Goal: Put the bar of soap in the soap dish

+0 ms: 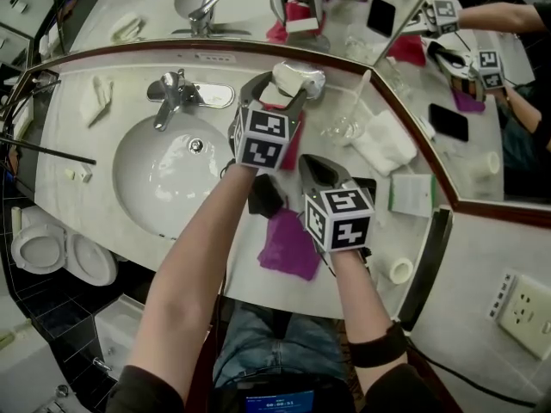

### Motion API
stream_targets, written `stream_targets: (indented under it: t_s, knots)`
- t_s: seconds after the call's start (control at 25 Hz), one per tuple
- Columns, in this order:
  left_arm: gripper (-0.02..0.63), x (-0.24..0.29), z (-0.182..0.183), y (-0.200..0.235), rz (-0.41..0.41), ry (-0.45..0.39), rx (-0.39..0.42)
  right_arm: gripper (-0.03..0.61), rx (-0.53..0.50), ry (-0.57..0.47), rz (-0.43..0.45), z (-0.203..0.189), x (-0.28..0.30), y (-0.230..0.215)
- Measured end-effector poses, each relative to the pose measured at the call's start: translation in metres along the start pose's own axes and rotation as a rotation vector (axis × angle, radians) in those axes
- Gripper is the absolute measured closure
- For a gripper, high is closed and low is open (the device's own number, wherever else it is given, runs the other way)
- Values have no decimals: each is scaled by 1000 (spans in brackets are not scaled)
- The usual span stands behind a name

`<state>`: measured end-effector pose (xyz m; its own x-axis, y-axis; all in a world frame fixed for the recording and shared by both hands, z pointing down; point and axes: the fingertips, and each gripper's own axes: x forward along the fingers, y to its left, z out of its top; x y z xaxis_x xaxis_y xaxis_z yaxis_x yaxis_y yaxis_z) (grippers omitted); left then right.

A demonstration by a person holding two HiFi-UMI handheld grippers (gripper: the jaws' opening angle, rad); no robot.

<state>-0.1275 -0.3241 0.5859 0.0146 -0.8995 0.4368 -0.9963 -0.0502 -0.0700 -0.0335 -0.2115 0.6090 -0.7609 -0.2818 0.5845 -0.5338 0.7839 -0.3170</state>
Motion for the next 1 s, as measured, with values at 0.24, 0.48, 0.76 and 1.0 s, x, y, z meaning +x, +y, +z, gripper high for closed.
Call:
stream_targets:
  t_s: [0.24, 0.48, 0.76, 1.0]
  knots:
    - [313, 10, -7, 2, 5, 27, -19, 561, 9, -1, -5, 1, 1, -5]
    - [258, 10, -9, 0, -9, 48, -25, 561, 16, 0, -10, -1, -1, -7]
    - [256, 0, -6, 4, 9, 46, -31, 561, 17, 4, -21, 0, -8, -11]
    - [313, -28, 4, 5, 9, 56, -31, 561, 2, 12, -30, 5, -21, -8]
